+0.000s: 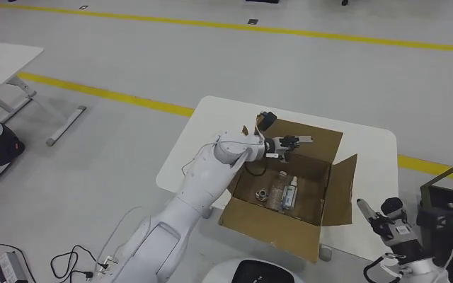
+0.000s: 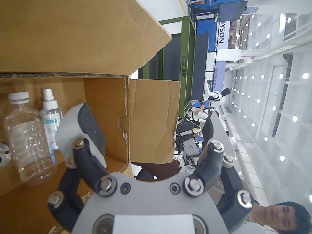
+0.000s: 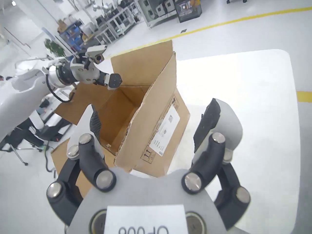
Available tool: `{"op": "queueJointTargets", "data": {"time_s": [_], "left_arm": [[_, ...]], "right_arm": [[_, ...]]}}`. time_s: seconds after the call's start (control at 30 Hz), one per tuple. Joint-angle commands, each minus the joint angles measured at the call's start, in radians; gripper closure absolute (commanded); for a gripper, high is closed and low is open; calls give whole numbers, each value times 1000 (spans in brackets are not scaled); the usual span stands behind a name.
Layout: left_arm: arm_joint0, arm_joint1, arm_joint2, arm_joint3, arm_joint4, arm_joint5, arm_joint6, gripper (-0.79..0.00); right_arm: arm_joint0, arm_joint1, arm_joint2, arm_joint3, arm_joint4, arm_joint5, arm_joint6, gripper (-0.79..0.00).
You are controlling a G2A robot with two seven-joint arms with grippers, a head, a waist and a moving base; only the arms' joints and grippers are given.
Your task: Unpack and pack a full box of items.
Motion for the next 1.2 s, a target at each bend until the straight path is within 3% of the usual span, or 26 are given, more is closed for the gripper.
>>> {"op": "queueJointTargets", "data": {"time_s": [0.0, 0.13, 0.3, 0.43, 0.63, 1.03, 1.17], "left_arm": [[32, 8, -4, -63, 33, 16, -4, -785], [63, 16, -2, -122, 51, 30, -2, -785], [77, 19, 11, -150, 58, 36, -4, -785], [79, 21, 18, -157, 59, 38, -13, -785], [79, 21, 18, -157, 59, 38, -13, -785], [79, 21, 18, -157, 59, 38, -13, -785], [79, 21, 18, -157, 59, 38, -13, -785]], "right_arm": [[8, -4, -53, -5, -66, 46, 9, -773], [36, -6, -105, 15, -105, 102, 52, -665], [44, -6, -109, 38, -101, 137, 68, -271], [26, -3, -89, 67, -81, 133, 63, -114], [14, -6, -95, 129, -36, 144, 18, 0], [49, -12, -99, 209, 184, 139, 28, 0], [60, -12, -106, 220, 183, 131, 1, 0]]}}
